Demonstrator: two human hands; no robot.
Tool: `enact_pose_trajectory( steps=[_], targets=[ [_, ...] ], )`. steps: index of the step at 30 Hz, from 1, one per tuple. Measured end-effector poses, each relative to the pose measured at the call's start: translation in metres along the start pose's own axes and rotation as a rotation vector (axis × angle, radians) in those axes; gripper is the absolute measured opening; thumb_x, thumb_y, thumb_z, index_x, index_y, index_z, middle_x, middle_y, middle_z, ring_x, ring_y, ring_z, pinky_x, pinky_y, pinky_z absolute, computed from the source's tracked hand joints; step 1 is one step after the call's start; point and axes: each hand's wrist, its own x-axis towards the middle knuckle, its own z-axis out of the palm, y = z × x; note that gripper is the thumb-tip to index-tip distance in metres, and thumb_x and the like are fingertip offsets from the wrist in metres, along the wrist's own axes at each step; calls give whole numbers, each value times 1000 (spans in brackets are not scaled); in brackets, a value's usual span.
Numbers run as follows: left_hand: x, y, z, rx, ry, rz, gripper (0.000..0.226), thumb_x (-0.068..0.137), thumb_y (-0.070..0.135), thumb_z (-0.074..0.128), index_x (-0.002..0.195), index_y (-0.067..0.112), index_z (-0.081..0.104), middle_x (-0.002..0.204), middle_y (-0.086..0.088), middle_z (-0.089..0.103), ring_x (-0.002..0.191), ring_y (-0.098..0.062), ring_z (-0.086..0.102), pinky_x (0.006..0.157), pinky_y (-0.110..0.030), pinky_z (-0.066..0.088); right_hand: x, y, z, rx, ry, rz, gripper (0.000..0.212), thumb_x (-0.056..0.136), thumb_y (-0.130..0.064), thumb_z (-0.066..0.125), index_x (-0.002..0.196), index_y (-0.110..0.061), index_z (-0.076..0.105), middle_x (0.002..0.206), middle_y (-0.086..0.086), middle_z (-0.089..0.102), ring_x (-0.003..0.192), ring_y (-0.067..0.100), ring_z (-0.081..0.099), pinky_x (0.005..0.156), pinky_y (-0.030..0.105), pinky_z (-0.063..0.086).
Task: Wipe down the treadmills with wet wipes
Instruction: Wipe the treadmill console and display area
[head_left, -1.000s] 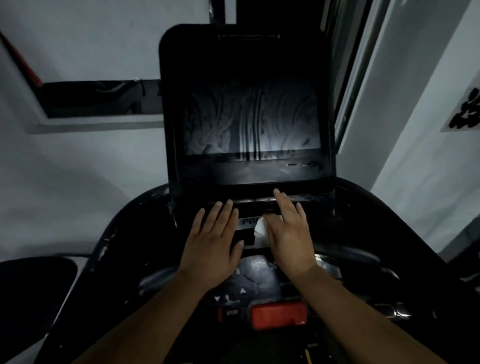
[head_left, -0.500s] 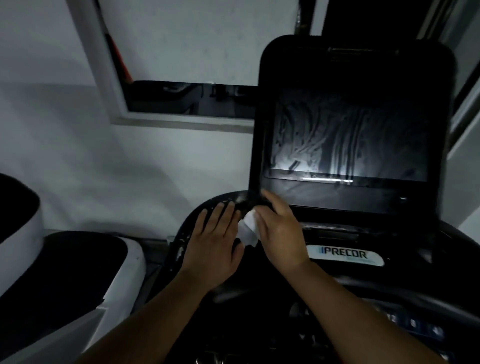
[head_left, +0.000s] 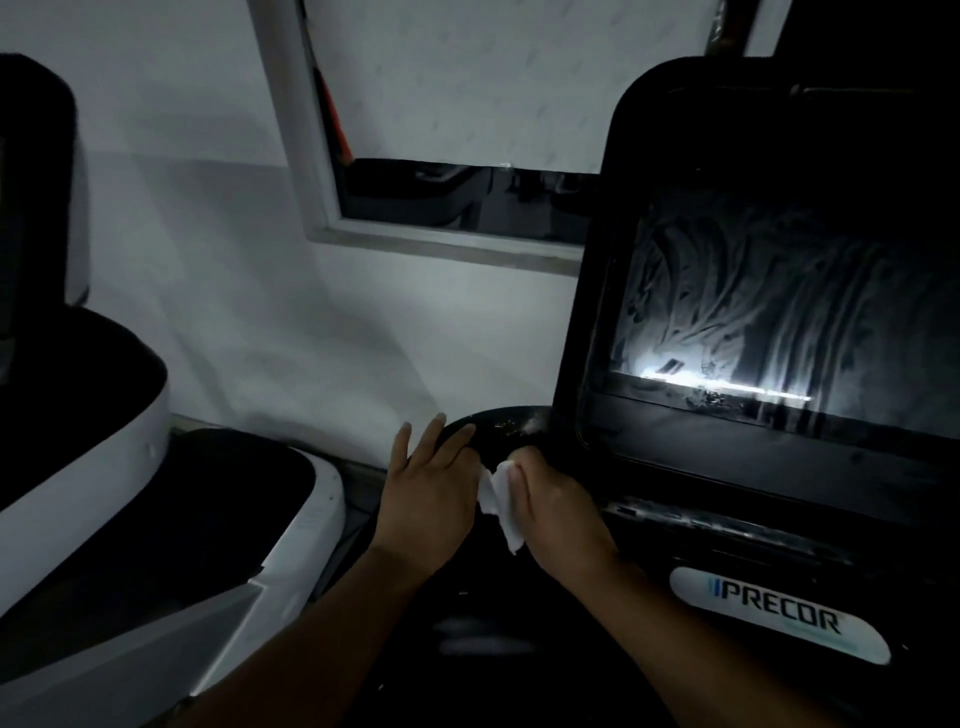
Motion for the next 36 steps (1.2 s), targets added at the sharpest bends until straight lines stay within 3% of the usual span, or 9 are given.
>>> enact_pose_trajectory(
  steps=[4,10,13,16,18,21,30,33,36],
  targets=[
    [-2,-9,10,31,-5,-50,40,88,24,37,107,17,72,139,-2,63,140,-31,47,116,-60,29,6,-7,11,190,-135,232,14,106,-27,43,119,-27,47,83,3,67,69,17,65,61,35,53],
    [-3,-27,24,-15,-25,-35,37,89,25,41,102,15,73,136,-5,65,138,-32,50,114,-60,31,19,-17,15,431,-243,400,9,104,-29,49,99,-22,46,87,-4,61,78,12,60,70,29,49],
    [5,-32,24,-13,-22,-10,38,86,24,39,101,14,73,136,-6,65,137,-34,50,115,-59,27,23,-21,14,436,-435,426,47,93,-29,68,131,-25,41,120,-3,56,89,4,59,67,8,45],
    [11,-41,24,-38,-15,-14,38,86,23,37,99,14,72,133,-6,66,136,-34,52,115,-61,31,33,-13,16,315,-499,445,78,95,-14,63,159,-21,19,154,3,38,134,16,46,102,12,32],
    [14,-49,28,-38,-25,-13,37,88,23,36,97,14,72,133,-5,66,137,-33,51,115,-61,30,40,-7,17,225,-452,464,59,94,-10,60,150,-17,41,143,6,54,125,19,53,97,19,39],
    [15,-56,35,-29,-24,20,39,88,28,37,96,13,72,132,-6,67,135,-35,53,114,-59,24,46,-5,20,131,-358,440,15,94,-9,53,103,-7,65,93,12,68,84,23,63,73,33,49],
    [34,-60,49,-65,-1,44,43,84,27,39,99,9,75,126,-9,69,129,-38,58,110,-60,25,56,-2,38,-292,-44,27,24,86,-28,41,78,-10,54,86,8,56,71,25,56,51,29,41],
    [41,-61,55,-55,-26,28,44,84,26,38,101,10,76,127,-7,69,130,-37,57,111,-59,25,64,5,41,-410,-21,-57,24,87,-27,45,82,-11,61,91,7,59,76,27,58,62,37,49],
    [46,-63,61,-78,-35,25,48,84,29,37,103,8,77,127,-8,70,129,-38,58,110,-62,33,70,12,41,-447,-85,-114,28,90,-27,46,89,-11,69,118,10,66,105,30,63,91,44,46]
  ],
)
